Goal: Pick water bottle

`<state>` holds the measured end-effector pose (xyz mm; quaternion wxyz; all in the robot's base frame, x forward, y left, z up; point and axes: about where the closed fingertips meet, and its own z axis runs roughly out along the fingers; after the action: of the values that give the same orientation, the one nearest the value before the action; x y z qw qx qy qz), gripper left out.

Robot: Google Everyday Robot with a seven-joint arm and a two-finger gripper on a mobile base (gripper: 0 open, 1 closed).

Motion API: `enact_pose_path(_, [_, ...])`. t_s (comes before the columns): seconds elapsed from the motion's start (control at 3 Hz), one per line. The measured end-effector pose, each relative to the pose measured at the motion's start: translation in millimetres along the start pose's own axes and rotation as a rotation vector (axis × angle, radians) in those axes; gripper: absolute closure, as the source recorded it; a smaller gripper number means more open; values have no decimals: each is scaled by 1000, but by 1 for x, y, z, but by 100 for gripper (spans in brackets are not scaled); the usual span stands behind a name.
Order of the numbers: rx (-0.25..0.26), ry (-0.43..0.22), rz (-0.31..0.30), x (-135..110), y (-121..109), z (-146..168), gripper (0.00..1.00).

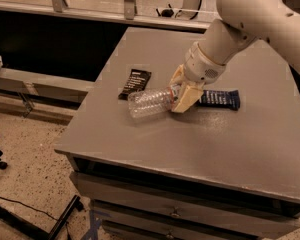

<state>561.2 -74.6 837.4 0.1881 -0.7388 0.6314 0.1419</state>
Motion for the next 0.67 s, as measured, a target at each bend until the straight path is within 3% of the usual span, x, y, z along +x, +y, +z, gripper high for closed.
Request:
enact_pose_path(0.33, [22,-1,5,-1,4,-8,100])
enact_pose_path(0.67, [49,3,11,-4,11,-22,100])
